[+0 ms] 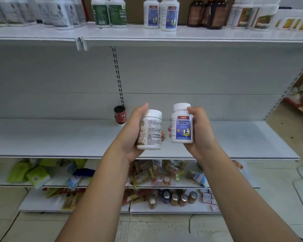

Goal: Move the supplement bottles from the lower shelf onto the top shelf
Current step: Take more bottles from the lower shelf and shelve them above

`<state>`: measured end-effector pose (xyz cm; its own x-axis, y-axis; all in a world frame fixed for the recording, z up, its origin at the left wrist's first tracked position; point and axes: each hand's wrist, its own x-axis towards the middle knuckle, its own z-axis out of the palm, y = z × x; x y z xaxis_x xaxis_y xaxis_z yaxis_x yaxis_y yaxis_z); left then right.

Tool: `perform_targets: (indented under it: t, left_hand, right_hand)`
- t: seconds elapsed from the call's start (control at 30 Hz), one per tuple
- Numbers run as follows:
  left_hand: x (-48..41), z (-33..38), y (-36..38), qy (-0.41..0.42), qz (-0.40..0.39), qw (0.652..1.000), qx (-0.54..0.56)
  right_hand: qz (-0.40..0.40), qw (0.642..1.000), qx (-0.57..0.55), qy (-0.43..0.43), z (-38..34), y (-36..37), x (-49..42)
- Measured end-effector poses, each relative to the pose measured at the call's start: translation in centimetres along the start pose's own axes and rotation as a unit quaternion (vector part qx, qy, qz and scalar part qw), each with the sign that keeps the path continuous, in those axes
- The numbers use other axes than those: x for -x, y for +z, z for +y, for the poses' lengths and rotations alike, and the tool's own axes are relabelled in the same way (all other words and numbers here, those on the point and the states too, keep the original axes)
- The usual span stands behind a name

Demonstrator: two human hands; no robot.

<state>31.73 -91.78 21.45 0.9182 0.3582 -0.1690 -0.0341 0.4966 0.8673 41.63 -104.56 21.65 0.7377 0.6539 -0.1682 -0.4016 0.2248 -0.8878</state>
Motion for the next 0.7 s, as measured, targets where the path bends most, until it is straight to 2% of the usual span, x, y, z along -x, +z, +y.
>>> perform_targets:
  t: [0.1, 0.37, 0.7]
  left_hand:
    - [-0.1, 0.0, 0.8, 0.007, -0.007, 1.0, -0.015]
    - [-0.8, 0.1, 3.3, 0.065, -0.003, 0.995, -0.077]
    - [-2.0, 5.0, 5.4, 0.188, 0.005, 0.974, -0.126]
  right_hand:
    - [-0.014, 1.0, 0.007, 0.0, -0.6, -0.4, 0.3]
    - [0.016, 0.998, 0.044, -0.029, -2.5, -1.9, 0.7]
    - [-0.02, 0.988, 0.11, -0.109, -7.1, 0.0, 0.3]
